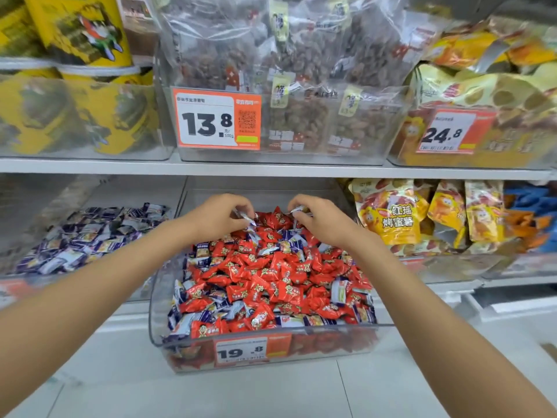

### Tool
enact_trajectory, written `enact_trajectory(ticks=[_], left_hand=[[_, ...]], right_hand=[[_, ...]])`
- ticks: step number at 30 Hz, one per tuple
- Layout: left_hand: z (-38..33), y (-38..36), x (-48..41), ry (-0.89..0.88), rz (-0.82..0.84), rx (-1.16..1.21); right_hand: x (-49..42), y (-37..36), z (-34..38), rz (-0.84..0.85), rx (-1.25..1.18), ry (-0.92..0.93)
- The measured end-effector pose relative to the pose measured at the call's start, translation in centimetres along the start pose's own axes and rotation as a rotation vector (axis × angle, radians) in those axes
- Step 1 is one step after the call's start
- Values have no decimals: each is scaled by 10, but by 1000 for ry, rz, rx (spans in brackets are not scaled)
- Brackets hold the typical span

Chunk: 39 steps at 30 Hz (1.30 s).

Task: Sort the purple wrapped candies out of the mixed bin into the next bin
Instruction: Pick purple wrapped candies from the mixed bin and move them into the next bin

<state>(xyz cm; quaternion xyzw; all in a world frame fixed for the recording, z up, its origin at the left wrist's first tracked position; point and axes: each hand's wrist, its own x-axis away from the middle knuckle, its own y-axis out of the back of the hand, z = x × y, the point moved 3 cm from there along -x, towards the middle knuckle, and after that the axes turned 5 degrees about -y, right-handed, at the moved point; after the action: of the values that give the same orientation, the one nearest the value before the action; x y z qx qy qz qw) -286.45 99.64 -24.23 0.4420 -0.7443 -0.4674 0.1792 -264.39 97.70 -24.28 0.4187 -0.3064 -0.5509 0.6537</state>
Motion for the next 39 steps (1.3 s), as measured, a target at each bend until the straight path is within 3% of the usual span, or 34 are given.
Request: enact_trajectory(ticks=[5,8,11,18,23,29,31,34,39], left_hand=[[-2,16,34,16,57,77],[-6,13,43,33,76,10],[-7,7,47,103,119,100],[-10,-1,39,147,42,283],[-26,-18,13,201,-15,394],[-48,-45,-37,55,-1,280],[-51,-57,-55,48,71,115],[-52,-76,-67,133,336,-147],[-35,-72,-65,154,317,10]], right_hand=[[11,-12,27,129,-70,40],[7,-41,39,305,129,58],[2,-40,39,363,82,29],[31,31,13,96,-300,-86],[43,56,-18,19,-311,-120],[59,64,-22,58,-317,-128],[67,63,-19,158,-356,-126],[74,55,-20,237,-330,-97],[77,65,-31,62,-331,-86]])
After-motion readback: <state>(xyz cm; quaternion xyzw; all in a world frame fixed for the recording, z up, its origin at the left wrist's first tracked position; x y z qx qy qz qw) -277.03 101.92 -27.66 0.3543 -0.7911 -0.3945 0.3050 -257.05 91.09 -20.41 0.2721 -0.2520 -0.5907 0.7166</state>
